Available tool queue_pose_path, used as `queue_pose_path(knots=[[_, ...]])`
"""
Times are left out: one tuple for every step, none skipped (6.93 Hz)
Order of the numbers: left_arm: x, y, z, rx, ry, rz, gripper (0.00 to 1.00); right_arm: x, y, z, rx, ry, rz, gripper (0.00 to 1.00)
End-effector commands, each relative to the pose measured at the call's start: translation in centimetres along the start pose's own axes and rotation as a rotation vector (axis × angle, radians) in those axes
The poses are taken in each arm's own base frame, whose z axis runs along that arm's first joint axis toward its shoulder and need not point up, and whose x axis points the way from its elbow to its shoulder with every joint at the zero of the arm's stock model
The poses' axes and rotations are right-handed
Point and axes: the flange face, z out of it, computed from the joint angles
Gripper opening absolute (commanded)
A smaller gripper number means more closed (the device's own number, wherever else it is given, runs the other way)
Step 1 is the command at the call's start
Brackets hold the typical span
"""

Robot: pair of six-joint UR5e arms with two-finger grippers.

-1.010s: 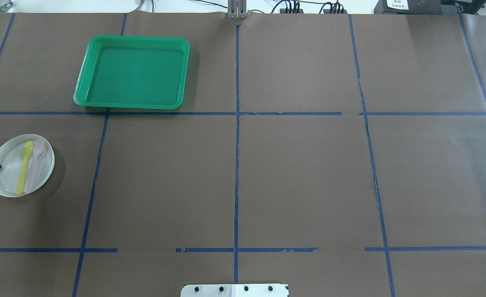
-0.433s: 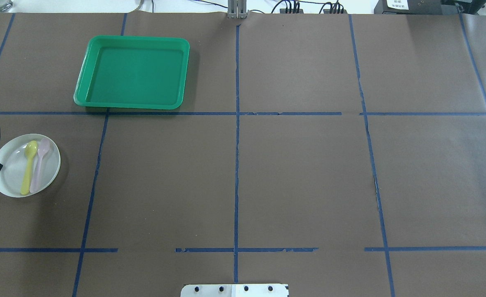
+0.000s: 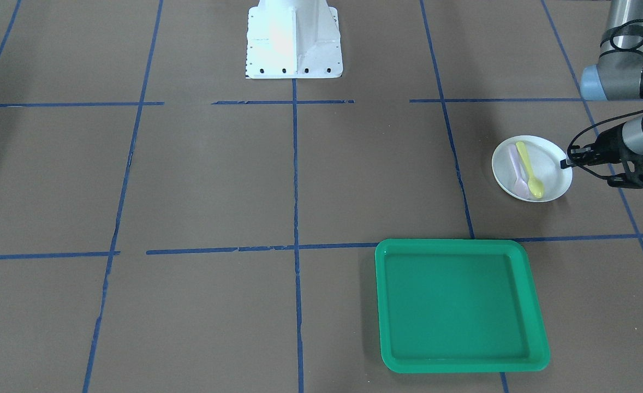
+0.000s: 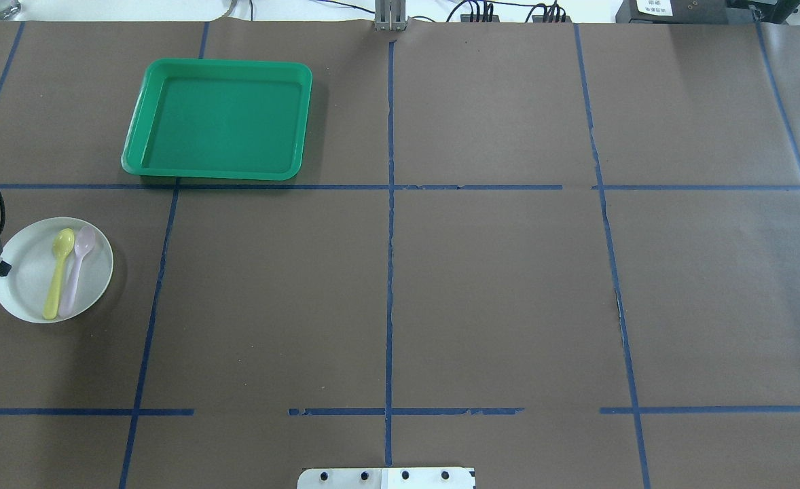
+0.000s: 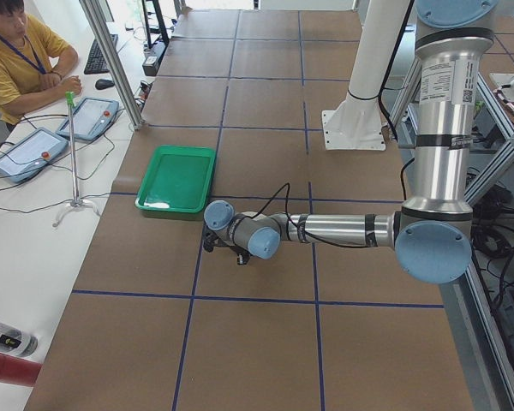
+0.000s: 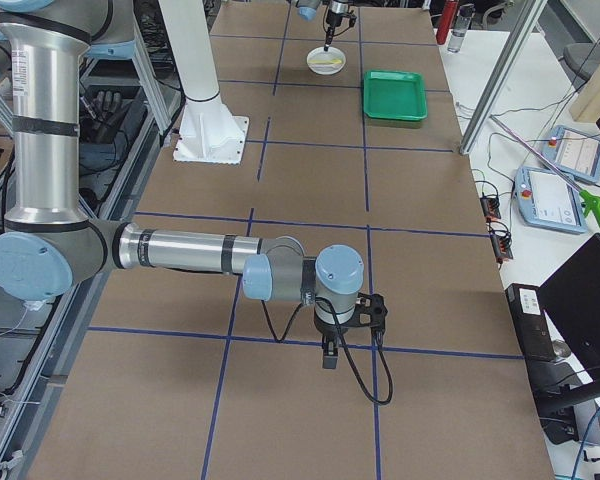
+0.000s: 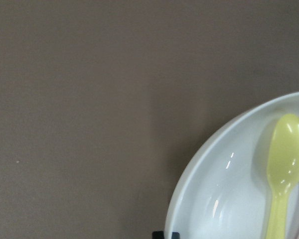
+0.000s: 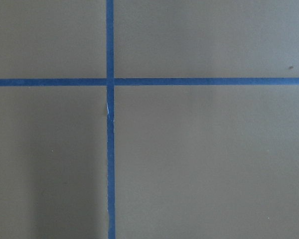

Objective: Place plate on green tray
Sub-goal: 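Lift the plate with the left gripper and carry it over the green tray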

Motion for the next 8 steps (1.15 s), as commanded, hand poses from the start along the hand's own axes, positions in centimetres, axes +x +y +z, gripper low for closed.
queue_pose_path(knots=[[2.8, 0.3, -1.7, -0.044, 0.145, 0.017, 0.00, 0.0, 0.0, 0.0, 0.000, 0.000, 0.000, 1.00], [2.8, 0.1, -3.0, -0.037, 0.182, 0.013, 0.00, 0.0, 0.0, 0.0, 0.000, -0.001, 0.000, 1.00], [2.6, -1.2, -5.7, 0.009, 0.200, -0.001, 0.00, 0.0, 0.0, 0.0, 0.000, -0.001, 0.000, 1.00], [3.8, -3.6, -7.6, 0.001, 0.210, -0.058, 0.00, 0.0, 0.0, 0.0, 0.000, -0.001, 0.000, 1.00], [6.1, -8.2, -10.8, 0.008, 0.205, -0.121, 0.00, 0.0, 0.0, 0.0, 0.000, 0.000, 0.000, 1.00], [6.6, -11.2, -11.2, 0.009, 0.204, -0.134, 0.00, 0.0, 0.0, 0.0, 0.000, -0.001, 0.000, 1.00], [6.8, -14.4, -11.1, -0.001, 0.200, -0.161, 0.00, 0.0, 0.0, 0.0, 0.000, -0.001, 0.000, 1.00], [7.6, -16.4, -11.3, -0.005, 0.201, -0.181, 0.00, 0.0, 0.0, 0.0, 0.000, 0.000, 0.000, 1.00]])
